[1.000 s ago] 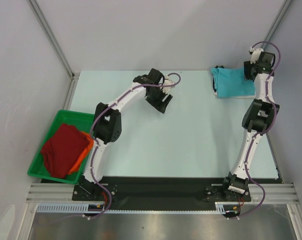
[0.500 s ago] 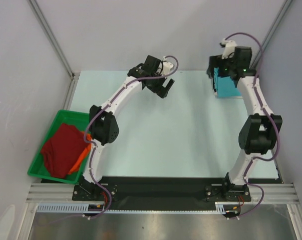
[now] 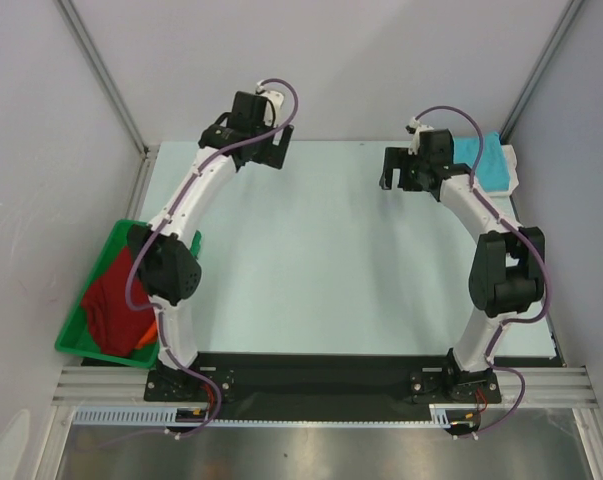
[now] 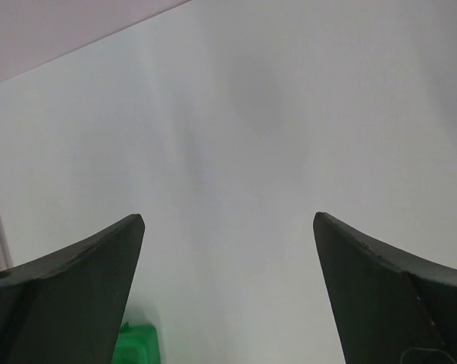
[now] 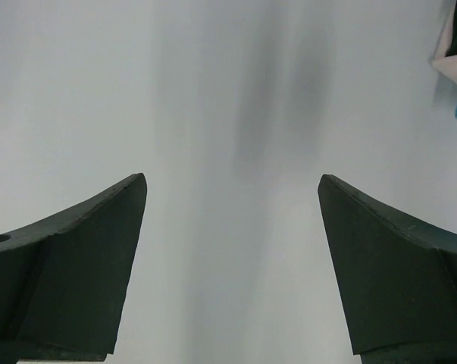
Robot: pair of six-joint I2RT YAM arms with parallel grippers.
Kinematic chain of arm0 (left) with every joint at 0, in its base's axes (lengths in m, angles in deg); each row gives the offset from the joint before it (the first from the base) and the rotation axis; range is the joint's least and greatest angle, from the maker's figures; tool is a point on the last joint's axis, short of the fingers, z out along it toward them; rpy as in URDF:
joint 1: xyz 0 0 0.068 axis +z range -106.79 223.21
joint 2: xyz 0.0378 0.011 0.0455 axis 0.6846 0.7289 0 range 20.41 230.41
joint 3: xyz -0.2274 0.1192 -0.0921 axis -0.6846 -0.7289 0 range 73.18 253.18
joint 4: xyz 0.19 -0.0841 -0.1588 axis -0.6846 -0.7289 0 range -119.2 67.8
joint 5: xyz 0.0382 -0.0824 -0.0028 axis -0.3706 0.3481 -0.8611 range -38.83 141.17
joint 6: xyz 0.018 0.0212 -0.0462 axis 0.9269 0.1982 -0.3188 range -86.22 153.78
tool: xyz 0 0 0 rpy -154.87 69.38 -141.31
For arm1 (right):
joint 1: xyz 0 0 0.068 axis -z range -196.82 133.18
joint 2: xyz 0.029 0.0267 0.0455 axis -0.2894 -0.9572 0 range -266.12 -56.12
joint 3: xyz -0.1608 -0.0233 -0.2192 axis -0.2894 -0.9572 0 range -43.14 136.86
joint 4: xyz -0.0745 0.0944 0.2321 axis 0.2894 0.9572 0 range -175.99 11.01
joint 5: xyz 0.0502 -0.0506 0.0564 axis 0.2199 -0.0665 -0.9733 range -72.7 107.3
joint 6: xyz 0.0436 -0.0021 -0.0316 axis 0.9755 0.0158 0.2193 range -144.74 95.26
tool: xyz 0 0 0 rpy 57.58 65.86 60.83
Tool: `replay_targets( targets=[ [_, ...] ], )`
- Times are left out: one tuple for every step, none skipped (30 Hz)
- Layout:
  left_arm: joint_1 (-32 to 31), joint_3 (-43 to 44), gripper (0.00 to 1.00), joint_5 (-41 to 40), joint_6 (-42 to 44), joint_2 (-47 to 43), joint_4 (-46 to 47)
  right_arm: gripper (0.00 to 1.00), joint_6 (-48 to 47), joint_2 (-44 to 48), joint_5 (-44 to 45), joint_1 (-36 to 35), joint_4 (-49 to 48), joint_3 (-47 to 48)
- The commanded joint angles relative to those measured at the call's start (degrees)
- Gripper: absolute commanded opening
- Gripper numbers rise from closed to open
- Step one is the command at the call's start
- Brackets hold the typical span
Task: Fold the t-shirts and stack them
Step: Reset both grippers
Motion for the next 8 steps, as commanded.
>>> replay_targets(
  targets=[
    [0.9,-1.7,1.00,-3.6,-2.8,-3.5,0.5,1.00,1.4,3.1,7.4,-1.6,0.2,-0.1],
    [1.6,-2.2,1.00,-3.0,-3.0,-3.7,0.3,1.00,0.6,3.2,7.8,-2.0,0.2,-0.2],
    [2.0,-2.9,1.00,-2.8,-3.1,-4.0,0.4,1.00,-0.3,3.5,8.1,-3.1,0.0,-0.4],
    [2.4,-3.8,1.00,-2.6,-3.7,-4.3,0.7,1.00,-3.0,3.9,10.3,-3.7,-1.0,-1.6],
    [3.4,-5.2,1.00,-2.5,-4.1,-5.0,0.7,1.00,-4.1,4.6,11.9,-4.8,-1.4,-2.3],
    [3.8,-5.8,1.00,-0.9,-4.1,-5.4,0.2,1.00,-4.7,4.7,13.3,-5.9,-1.5,-2.5],
    [4.3,-6.5,1.00,0.0,-4.1,-5.9,0.1,1.00,-5.2,4.9,13.9,-6.2,-1.8,-3.0],
    [5.0,-9.1,1.00,0.9,-4.1,-7.4,0.6,1.00,-5.6,5.3,14.1,-6.5,-2.1,-4.5]
  ],
)
